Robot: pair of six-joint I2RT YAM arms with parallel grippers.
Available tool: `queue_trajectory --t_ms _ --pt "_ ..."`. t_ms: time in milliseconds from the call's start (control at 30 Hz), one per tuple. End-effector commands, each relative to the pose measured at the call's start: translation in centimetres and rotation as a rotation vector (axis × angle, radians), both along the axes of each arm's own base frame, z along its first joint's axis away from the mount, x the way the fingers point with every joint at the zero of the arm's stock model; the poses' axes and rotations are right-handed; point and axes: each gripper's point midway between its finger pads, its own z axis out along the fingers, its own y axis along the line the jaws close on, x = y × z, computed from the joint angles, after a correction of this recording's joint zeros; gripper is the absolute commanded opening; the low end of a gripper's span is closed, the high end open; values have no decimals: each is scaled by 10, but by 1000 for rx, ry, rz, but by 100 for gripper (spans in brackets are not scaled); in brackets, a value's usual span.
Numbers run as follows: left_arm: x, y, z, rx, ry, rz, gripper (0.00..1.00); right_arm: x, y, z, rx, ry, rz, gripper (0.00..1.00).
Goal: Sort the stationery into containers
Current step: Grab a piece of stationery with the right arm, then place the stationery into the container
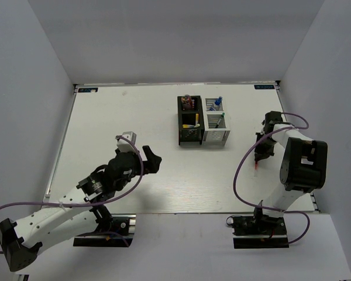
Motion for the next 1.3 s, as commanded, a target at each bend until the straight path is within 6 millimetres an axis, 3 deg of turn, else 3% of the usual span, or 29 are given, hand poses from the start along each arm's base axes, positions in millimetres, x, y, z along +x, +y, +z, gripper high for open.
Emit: queue_trajectory --t_ms 0,33,100,133,200,300,333,433,500,533,567,667,767,867,933,967,1167,1267 --pt "0 7 -1 3 -1 27 100 -15 5 -23 23 72 -19 16" --pt "0 10 0 6 -4 35 100 -15 8 -23 42 73 -14 8" --pt "0 10 0 6 -4 35 100 -10 11 -19 58 61 5 4" --pt "0 11 -4 13 1 35 100 1 18 -10 106 27 34 0" --pt "-1 11 -2 6 -4 35 100 10 26 0 150 -12 96 0" --pt "-4 12 -6 9 3 27 100 37 33 34 182 -147 226 0" --pt "-4 12 -6 9 3 27 100 52 34 56 178 -220 255 0" --pt "-3 12 -8 9 3 27 100 71 50 100 235 -365 375 0" --pt "-3 9 -9 7 6 19 100 89 57 142 233 -501 470 0" --pt "-2 8 -7 0 1 19 100 91 70 155 298 -541 509 0" --pt "-1 6 -7 0 1 19 100 105 73 186 299 -624 543 0" --pt "-1 2 -10 2 13 2 100 114 100 231 422 -739 648 0" --pt "-1 1 -8 -7 6 2 100 121 128 260 518 -835 758 0" --pt "0 0 -6 -14 1 2 100 129 159 272 562 -900 855 0" --pt "0 0 -6 -14 1 2 100 139 167 270 569 -928 882 0" --pt "0 0 -6 -14 1 2 100 134 184 270 600 -929 929 0" --pt "-3 2 -9 -18 21 12 100 153 210 264 598 -1007 1008 0" --pt "-5 4 -10 -28 24 16 100 162 212 244 587 -975 999 0"
